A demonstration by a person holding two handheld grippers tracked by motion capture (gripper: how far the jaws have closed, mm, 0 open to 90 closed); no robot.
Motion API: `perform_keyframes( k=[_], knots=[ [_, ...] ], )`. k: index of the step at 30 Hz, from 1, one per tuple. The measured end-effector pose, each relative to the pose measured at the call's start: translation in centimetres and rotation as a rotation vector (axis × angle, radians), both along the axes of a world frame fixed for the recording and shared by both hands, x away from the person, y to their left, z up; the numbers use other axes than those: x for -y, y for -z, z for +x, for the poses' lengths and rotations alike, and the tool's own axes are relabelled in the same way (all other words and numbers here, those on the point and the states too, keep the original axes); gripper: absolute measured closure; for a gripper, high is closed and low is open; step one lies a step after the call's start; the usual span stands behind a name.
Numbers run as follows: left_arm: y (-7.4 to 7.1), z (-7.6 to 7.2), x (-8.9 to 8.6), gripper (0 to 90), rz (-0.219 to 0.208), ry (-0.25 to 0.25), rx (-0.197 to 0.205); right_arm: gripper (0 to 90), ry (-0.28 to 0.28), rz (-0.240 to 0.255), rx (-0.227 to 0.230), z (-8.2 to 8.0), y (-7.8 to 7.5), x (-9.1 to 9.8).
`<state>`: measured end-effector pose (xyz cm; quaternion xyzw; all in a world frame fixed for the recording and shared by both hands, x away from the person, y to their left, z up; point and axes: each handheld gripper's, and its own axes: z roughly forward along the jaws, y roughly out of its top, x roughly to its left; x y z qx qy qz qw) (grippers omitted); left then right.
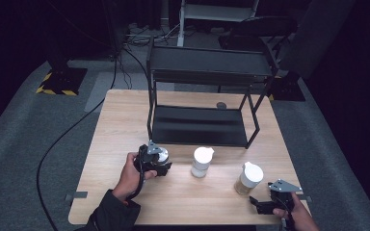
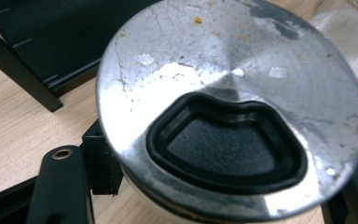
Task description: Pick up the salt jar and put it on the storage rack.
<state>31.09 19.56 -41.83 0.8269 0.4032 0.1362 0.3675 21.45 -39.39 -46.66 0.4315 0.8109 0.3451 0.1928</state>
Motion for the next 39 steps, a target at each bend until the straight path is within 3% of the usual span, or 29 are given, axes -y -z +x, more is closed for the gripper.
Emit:
perform_keyframes(
  k=[13, 28, 39],
  knots=[
    [-1.2, 0.8, 0.9, 30.3, 0.012, -0.003, 0.015, 0.0, -0.002, -0.001, -0.002, 0.0, 0.0, 0.0],
    [-4.1, 2.4, 3.0, 30.4, 0.022, 0.006, 0.058, 0.0, -0.005, -0.001, 0.0, 0.0, 0.0, 0.1],
    [-4.8, 4.3, 4.0, 30.4, 0.034, -0.005, 0.039, 0.0, -0.005, 0.0, 0.0, 0.0, 0.0, 0.1]
  ],
)
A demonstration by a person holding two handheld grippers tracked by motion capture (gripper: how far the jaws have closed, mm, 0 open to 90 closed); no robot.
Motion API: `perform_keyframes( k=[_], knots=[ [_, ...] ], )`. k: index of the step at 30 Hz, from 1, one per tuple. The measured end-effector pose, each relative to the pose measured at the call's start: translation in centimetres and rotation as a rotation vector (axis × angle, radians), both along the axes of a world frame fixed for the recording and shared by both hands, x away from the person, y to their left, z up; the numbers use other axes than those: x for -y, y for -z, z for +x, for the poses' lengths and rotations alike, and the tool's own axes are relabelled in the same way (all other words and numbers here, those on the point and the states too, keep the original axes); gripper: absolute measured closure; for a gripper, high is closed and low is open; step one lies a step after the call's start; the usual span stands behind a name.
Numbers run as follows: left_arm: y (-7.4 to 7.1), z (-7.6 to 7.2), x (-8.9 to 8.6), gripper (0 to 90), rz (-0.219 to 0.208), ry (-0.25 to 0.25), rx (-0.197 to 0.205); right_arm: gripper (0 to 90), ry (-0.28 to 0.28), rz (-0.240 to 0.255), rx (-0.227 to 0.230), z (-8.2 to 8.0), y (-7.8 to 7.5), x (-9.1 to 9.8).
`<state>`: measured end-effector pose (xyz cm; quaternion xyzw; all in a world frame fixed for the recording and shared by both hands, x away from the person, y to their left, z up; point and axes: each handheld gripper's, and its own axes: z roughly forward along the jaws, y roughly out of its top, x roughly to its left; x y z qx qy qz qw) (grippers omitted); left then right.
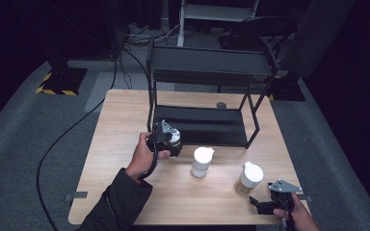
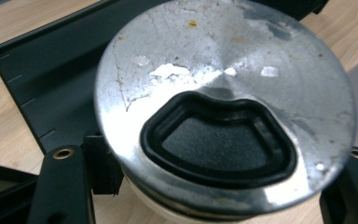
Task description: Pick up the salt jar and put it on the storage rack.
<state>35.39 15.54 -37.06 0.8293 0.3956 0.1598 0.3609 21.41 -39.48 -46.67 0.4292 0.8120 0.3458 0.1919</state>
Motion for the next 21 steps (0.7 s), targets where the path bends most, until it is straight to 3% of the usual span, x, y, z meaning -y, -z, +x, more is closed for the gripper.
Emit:
perform_keyframes(
  k=[21],
  knots=[
    [0.1, 3.6, 2.3, 30.5, 0.034, -0.052, -0.015, 0.0, -0.001, 0.001, 0.001, 0.0, 0.0, 0.0]
  ],
)
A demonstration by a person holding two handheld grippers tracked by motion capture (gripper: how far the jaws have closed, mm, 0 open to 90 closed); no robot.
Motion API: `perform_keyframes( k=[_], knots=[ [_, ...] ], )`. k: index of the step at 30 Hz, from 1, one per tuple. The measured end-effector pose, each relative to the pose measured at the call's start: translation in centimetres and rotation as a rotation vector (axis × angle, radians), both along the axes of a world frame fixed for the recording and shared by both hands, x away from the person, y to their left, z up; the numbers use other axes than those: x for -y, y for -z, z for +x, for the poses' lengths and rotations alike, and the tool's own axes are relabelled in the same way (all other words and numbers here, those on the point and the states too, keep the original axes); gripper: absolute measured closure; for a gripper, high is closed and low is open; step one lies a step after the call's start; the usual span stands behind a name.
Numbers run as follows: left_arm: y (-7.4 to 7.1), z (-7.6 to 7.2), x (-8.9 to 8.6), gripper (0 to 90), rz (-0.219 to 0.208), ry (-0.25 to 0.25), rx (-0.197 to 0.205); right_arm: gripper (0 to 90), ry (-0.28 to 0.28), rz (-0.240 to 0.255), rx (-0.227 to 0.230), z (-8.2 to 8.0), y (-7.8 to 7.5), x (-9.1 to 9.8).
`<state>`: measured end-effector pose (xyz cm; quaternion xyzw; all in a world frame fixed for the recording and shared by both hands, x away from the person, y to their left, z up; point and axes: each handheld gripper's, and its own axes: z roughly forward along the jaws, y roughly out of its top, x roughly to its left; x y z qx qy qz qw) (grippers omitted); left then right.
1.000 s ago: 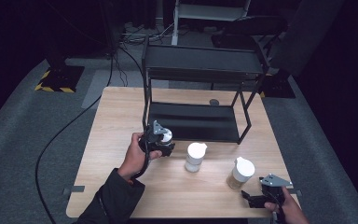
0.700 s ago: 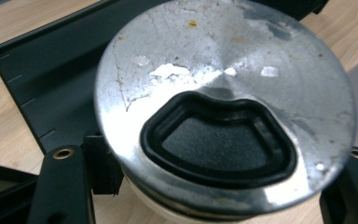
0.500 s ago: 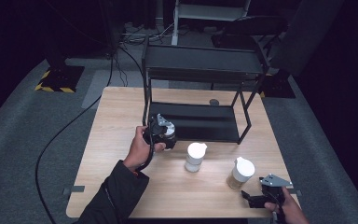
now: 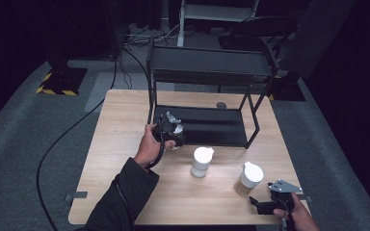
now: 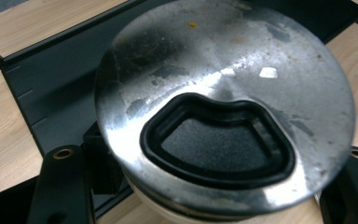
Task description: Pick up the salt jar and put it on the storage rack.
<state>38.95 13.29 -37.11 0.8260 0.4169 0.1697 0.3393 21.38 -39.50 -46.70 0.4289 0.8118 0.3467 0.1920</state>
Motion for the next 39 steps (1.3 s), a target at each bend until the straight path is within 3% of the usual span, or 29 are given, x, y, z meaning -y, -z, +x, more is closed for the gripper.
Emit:
perform_keyframes(
  k=[19, 34, 39],
  knots=[
    [-0.4, 3.2, 1.8, 30.5, 0.01, -0.038, -0.019, 0.0, -0.001, 0.001, 0.001, 0.0, 0.0, 0.0],
    [-0.3, 4.8, 2.7, 30.5, -0.012, -0.058, -0.018, 0.0, -0.003, 0.001, 0.001, 0.0, 0.0, 0.0],
    [-0.2, 5.2, 3.1, 30.5, -0.001, -0.065, -0.025, 0.0, -0.004, 0.0, 0.0, 0.0, 0.0, 0.0]
  ],
)
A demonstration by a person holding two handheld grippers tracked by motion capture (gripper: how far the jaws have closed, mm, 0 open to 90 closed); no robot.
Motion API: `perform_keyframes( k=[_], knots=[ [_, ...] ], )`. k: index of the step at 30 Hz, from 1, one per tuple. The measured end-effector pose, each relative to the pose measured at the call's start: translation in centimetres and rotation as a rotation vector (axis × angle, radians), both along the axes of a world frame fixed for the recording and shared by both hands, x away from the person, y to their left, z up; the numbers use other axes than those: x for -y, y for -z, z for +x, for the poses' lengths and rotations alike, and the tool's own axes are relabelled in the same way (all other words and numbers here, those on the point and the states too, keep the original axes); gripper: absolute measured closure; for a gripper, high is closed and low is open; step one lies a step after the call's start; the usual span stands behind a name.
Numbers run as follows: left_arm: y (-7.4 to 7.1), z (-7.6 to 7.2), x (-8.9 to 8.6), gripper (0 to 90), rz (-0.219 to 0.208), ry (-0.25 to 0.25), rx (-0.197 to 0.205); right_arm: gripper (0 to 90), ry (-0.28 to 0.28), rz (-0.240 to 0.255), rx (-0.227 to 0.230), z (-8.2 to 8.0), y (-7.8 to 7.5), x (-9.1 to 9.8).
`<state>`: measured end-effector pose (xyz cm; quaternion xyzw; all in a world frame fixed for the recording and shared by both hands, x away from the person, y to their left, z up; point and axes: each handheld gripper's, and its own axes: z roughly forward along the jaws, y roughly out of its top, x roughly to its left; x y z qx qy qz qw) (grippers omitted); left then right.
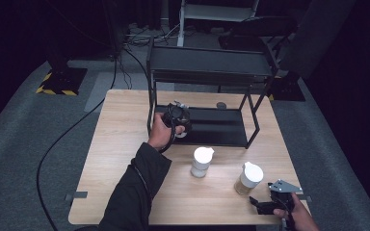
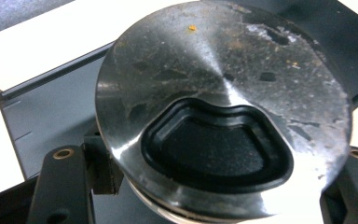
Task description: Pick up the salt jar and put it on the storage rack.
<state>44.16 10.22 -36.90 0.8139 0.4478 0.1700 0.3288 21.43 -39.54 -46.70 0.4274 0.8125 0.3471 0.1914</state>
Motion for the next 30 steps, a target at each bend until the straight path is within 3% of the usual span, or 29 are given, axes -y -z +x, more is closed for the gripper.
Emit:
perform_keyframes(
  k=[12, 30],
  knots=[
    [1.1, 0.6, 0.7, 30.4, 0.018, -0.016, -0.021, 0.0, 0.0, 0.001, 0.002, 0.0, 0.0, 0.0],
    [2.5, 0.7, 0.4, 30.3, -0.011, -0.034, -0.027, 0.0, 0.0, 0.002, 0.002, -0.1, 0.1, 0.0]
  ],
)
